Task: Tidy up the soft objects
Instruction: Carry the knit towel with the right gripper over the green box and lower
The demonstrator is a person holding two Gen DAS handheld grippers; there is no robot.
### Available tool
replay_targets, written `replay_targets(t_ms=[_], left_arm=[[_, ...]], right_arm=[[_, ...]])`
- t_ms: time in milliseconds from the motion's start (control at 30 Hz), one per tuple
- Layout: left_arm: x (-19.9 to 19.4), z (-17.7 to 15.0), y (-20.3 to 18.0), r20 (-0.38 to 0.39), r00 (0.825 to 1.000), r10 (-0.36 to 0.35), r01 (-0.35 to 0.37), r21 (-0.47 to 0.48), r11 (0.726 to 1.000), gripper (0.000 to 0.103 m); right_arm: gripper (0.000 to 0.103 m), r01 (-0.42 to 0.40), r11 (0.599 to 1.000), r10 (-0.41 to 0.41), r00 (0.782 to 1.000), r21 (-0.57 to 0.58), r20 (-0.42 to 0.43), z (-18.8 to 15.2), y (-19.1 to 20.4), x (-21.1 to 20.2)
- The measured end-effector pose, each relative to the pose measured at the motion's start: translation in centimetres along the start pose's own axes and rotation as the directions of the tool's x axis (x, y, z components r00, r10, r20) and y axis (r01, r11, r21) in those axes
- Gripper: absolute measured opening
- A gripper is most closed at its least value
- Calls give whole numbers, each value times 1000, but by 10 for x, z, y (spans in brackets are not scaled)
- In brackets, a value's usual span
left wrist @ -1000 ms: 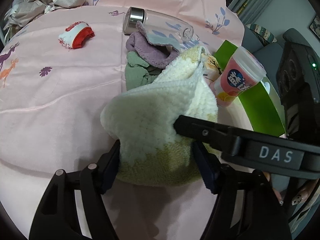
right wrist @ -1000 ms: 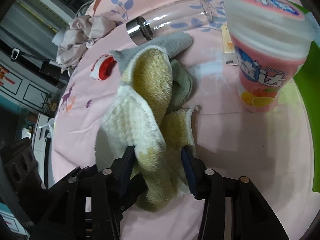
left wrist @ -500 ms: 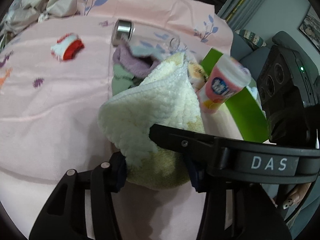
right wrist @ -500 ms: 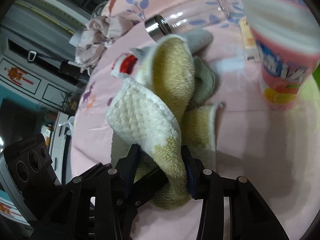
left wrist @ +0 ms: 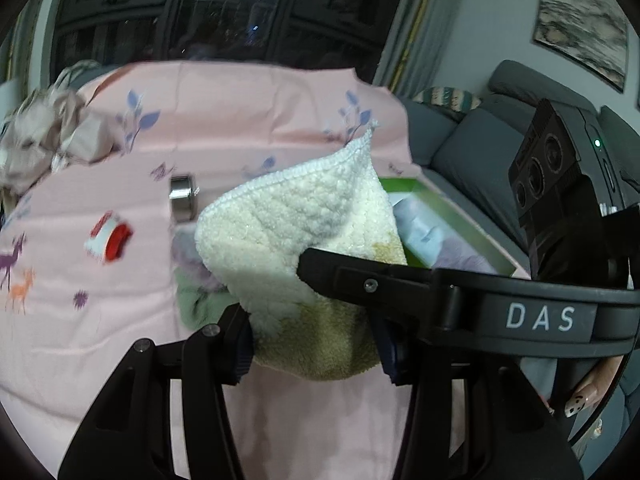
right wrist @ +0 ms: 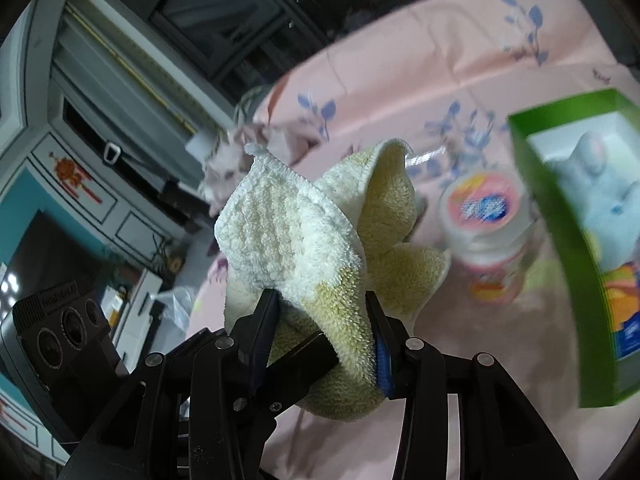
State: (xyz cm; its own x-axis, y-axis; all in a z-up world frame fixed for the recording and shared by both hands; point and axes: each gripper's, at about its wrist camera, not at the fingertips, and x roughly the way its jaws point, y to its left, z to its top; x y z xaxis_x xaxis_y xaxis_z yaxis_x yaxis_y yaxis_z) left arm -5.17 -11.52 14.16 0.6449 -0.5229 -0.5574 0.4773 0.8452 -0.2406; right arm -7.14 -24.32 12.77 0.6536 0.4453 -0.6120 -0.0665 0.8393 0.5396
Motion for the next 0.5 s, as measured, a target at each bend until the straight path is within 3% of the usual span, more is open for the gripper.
replay_targets(t_ms=[300,500], left_arm=[[7,26,-49,56,997,-56,50,107,993,47],[30,37,-80,38,991,-129,122,151,981,47]], right_arm=[[45,1,999,-7,988,38,153,17,-26,-57],[45,32,996,-52,971,85,234,19,-51,-88]])
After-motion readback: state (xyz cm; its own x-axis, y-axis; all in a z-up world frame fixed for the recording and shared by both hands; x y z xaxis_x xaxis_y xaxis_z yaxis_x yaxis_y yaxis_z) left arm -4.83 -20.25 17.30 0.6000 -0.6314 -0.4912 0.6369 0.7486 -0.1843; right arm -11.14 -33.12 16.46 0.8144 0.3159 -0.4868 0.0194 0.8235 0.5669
